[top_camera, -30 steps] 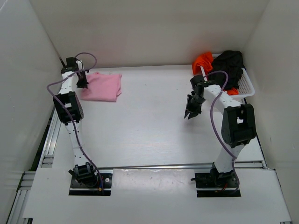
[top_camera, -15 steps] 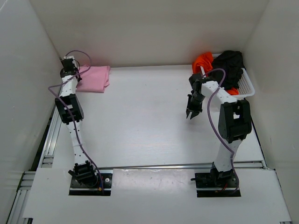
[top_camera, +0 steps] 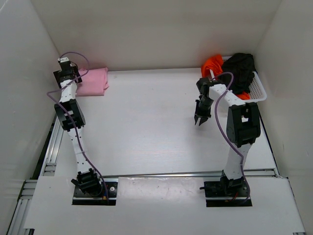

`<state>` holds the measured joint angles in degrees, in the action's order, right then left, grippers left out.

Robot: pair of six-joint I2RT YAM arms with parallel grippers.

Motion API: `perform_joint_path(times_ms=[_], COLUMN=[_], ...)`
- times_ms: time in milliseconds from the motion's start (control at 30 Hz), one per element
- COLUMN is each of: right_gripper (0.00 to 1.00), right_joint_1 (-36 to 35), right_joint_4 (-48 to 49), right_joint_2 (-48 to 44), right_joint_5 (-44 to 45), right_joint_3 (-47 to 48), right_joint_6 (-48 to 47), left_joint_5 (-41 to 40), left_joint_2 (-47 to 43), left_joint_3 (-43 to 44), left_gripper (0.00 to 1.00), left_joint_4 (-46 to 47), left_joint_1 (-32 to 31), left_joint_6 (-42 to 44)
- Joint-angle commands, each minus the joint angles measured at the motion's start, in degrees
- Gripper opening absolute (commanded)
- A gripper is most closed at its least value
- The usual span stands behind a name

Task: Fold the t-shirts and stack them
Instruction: Put the neatly folded tshirt into the corner of the board with the left arm, then grab crumpled tshirt from bin with the right arm

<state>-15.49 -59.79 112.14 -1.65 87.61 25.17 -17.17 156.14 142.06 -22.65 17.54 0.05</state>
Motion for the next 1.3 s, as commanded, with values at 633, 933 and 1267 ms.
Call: perform_joint_path(times_ms=[633,933,1267], right_gripper=[0.87,0.85,0.04], right_joint_1=[18.63,24.01,24.01], right_joint_4=[6.33,25.59,35.0], right_joint_2=[5.01,22.67,26.83], right_joint_5=[7.28,7.99,14.12], right_joint_3=[38.08,44.29,45.19], right_joint_6=[7.16,23.33,24.76], left_joint_5=[16.72,13.39,13.3], left_joint_2=[-61.46,-63.67,-63.67], left_joint_3=[-44.41,-51.17,-56.71], left_gripper=[1.0,1.0,1.0], left_joint_4=[-0.27,-16.26,-21.64], left_joint_1=[-15.08,-15.08,-13.77], left_joint_6=[-0.05,-0.05,-0.05])
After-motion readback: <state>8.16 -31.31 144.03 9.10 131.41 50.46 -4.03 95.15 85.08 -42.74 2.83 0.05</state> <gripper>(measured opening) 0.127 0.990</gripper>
